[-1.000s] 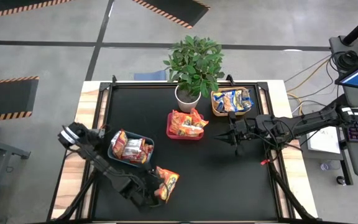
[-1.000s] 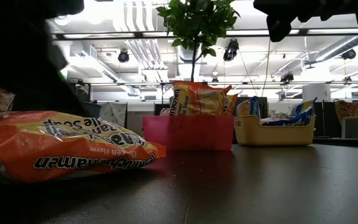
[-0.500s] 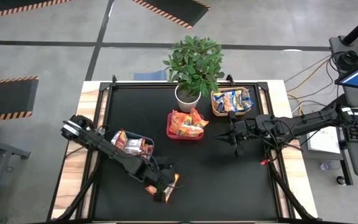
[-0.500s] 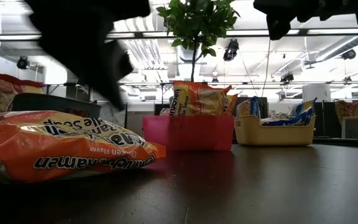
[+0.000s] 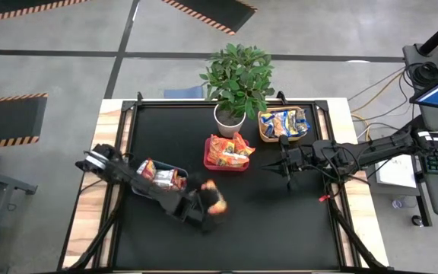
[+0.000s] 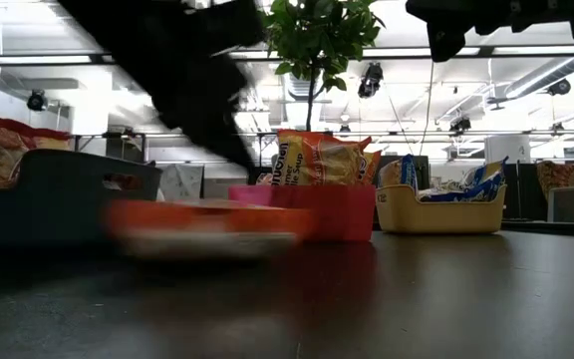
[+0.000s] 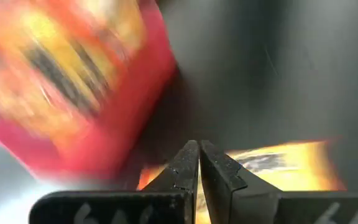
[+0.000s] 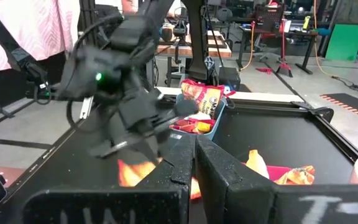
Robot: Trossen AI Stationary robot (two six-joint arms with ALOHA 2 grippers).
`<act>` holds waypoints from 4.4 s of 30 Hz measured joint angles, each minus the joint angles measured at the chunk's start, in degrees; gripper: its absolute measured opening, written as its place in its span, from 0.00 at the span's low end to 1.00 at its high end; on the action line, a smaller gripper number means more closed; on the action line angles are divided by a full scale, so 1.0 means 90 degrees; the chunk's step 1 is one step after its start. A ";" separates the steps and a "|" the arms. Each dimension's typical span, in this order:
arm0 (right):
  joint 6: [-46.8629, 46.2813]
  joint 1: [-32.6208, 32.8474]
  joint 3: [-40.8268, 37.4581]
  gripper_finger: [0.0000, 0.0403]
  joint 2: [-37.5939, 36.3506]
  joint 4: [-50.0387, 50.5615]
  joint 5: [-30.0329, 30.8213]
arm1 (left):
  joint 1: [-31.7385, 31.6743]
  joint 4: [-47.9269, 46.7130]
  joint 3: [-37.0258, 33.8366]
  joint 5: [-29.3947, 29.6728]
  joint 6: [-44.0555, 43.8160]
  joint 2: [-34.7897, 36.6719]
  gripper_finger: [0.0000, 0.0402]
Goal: Sort Maruchan noodles
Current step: Put the orange noodle pack into the red bin
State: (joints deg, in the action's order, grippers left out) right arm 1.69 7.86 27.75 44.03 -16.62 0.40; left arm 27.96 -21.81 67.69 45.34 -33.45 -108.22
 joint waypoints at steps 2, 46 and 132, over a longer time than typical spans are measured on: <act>0.0003 0.0000 0.0002 0.02 0.0000 -0.0012 0.0013 | -0.0188 0.0100 0.0271 -0.0126 0.0677 0.0083 0.00; -0.0696 0.0000 0.0014 0.02 0.0000 0.0158 0.0307 | -0.0419 0.0122 0.0922 -0.1455 0.2588 -0.0471 0.00; -0.6957 0.0547 0.1874 0.82 0.5719 0.0426 -0.0591 | -0.0503 0.5260 -0.2932 -0.3058 0.2162 0.0262 0.00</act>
State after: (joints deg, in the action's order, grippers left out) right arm -60.92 12.78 44.62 95.50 -12.79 -4.92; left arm 23.43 25.53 41.30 17.82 -13.99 -105.86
